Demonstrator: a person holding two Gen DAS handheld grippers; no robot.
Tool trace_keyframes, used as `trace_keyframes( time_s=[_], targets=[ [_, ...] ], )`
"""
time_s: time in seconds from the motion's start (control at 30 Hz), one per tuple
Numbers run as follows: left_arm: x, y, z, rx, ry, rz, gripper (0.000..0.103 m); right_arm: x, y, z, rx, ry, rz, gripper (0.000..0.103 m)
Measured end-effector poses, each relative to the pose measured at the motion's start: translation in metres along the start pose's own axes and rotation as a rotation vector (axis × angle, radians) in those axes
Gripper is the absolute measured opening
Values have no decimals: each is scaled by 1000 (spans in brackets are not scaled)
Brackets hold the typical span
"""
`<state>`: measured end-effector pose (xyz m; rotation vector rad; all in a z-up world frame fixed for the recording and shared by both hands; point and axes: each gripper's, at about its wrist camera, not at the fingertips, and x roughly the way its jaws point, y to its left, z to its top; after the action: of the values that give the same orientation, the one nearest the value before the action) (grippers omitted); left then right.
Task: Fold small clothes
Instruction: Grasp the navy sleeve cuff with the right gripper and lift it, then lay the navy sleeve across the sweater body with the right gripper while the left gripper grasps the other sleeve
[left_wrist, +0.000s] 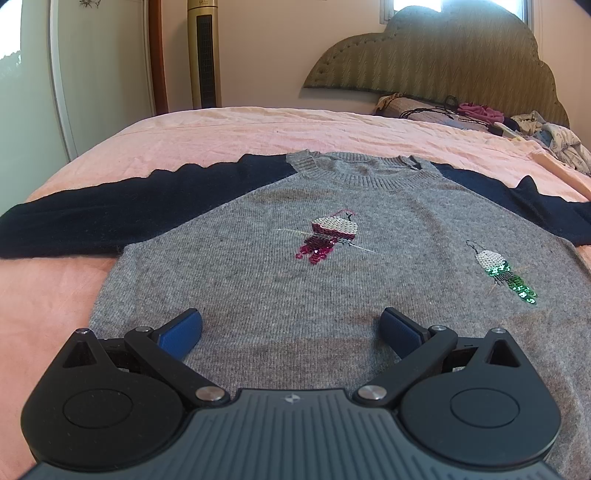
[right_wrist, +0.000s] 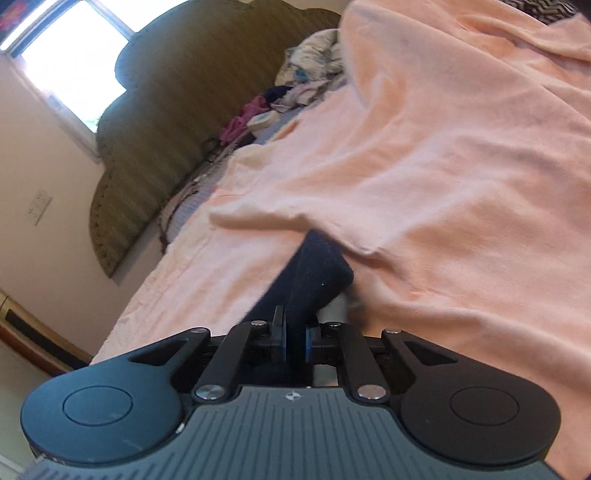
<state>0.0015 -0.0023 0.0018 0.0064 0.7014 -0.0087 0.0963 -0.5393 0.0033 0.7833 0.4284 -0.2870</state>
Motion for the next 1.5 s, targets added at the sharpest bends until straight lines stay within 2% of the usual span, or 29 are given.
trace_keyframes(
  time_s=[0.1, 0.17, 0.27, 0.37, 0.43, 0.47, 0.5, 0.53, 0.6, 0.67, 0.7, 0.8, 0.83, 0.87, 0.9, 1.0, 1.1, 1.13, 1.17, 1.2, 1.23, 1.37, 1.5],
  targets=[
    [0, 0, 0, -1, 0, 0, 103, -19, 67, -22, -122, 32, 170, 15],
    [0, 0, 1, -1, 0, -2, 103, -27, 121, -51, -199, 98, 329, 15],
    [0, 0, 1, -2, 0, -2, 103, -22, 190, -106, -306, 224, 482, 15],
    [0, -1, 1, -1, 0, -4, 103, -3, 233, -164, -343, 359, 529, 15],
    [0, -3, 2, 0, 0, -4, 103, 8, 244, -196, -344, 465, 530, 22],
    [0, -3, 2, 0, 0, -4, 103, 9, 246, -207, -338, 507, 515, 28],
    [0, -3, 2, -2, 0, -4, 103, 7, 243, -211, -324, 518, 504, 45],
    [0, -1, 1, -4, -1, -6, 103, -3, 236, -215, -299, 491, 500, 51],
    [-1, 0, 2, -21, -5, -21, 103, -23, 217, -208, -261, 453, 506, 50],
    [-5, 9, 8, -91, -7, -68, 103, -43, 190, -200, -247, 444, 500, 50],
    [-7, 17, 15, -162, -7, -142, 103, -53, 174, -199, -258, 420, 491, 52],
    [3, 37, 36, -436, 76, -456, 103, -76, 141, -206, -343, 348, 437, 65],
    [13, 40, 45, -517, 100, -557, 103, -73, 133, -211, -364, 335, 425, 65],
    [24, 39, 51, -570, 119, -614, 103, -73, 129, -213, -353, 341, 420, 66],
    [34, 35, 58, -594, 141, -629, 103, -72, 128, -212, -331, 346, 432, 66],
    [71, 14, 72, -582, 226, -533, 103, -71, 133, -214, -347, 324, 448, 74],
    [81, -8, 77, -536, 208, -473, 102, -67, 129, -213, -316, 350, 471, 74],
    [81, -15, 79, -512, 201, -458, 85, -64, 129, -213, -299, 350, 476, 76],
    [83, -22, 81, -487, 214, -446, 64, -62, 127, -212, -280, 352, 482, 76],
    [89, -28, 82, -464, 249, -411, 21, -60, 125, -211, -263, 353, 488, 76],
    [94, -33, 83, -445, 281, -382, 10, -60, 124, -210, -251, 353, 493, 76],
    [78, -44, 94, -340, 209, -346, 8, -58, 125, -211, -244, 347, 503, 76],
    [37, -20, 108, -321, 41, -318, 7, -59, 129, -214, -268, 334, 503, 78]
  ],
)
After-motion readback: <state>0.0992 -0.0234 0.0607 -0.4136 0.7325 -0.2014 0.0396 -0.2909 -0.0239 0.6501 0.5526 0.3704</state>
